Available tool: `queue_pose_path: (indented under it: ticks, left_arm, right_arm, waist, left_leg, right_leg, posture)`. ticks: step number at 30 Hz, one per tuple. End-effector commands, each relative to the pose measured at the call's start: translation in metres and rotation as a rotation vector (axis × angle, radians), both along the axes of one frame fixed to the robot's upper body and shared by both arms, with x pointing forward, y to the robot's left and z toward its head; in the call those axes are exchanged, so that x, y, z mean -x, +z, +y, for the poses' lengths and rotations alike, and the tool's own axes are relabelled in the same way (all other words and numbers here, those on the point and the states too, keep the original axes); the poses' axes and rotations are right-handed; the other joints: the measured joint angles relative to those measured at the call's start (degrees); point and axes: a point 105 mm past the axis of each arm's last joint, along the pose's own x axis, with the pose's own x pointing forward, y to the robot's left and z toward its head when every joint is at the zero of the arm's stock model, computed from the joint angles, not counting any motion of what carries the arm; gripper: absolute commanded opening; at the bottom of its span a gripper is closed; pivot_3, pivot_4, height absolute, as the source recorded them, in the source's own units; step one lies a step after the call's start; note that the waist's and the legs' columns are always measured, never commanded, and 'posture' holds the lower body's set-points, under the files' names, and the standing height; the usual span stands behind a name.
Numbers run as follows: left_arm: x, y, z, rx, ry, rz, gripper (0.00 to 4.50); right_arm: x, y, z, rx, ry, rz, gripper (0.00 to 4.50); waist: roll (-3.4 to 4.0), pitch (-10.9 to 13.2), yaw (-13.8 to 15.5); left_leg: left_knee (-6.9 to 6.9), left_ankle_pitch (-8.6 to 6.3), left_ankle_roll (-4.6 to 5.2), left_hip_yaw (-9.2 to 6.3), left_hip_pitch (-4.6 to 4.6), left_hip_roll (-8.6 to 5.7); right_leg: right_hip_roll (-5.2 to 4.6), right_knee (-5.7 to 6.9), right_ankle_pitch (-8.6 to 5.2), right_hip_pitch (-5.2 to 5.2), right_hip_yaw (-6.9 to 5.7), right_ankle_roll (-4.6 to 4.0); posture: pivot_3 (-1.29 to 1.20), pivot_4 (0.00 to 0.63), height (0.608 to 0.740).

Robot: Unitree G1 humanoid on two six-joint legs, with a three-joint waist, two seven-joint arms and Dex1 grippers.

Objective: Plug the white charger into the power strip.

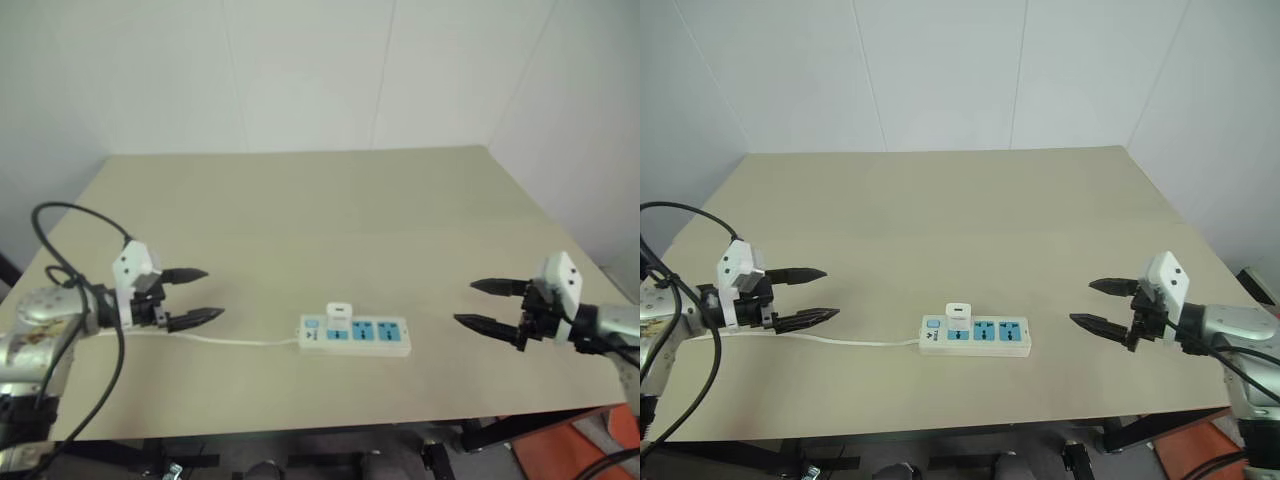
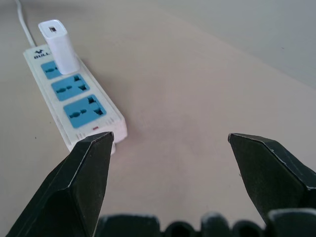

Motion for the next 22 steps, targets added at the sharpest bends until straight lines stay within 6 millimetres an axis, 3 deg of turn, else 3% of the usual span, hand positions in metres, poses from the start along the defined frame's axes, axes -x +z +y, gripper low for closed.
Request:
queue_pose_path:
  ticks: [1, 22]
  left_arm:
    - [0.005, 0.016, -0.003, 0.016, -0.014, -0.052, 4.48]
    - [0.0, 0.013, -0.02, 0.051, -0.047, -0.041, 4.48]
  right_arm:
    - [0.003, 0.019, -0.001, 0.007, -0.004, -0.057, 4.44]
    - [0.004, 0.017, 0.0, 0.024, -0.023, -0.063, 4.44]
  waist:
    - [0.0, 0.0, 0.0]
    - [-0.01, 0.0, 0.0]
  left_leg:
    - [0.0, 0.0, 0.0, 0.0, 0.0, 0.0]
    - [0.0, 0.0, 0.0, 0.01, 0.0, -0.02]
  right_leg:
    - [0.0, 0.0, 0.0, 0.0, 0.0, 0.0]
    - [-0.01, 0.01, 0.0, 0.01, 0.0, 0.01]
  posture:
    - [0.0, 0.15, 0.74]
    - [0.0, 0.15, 0.74]
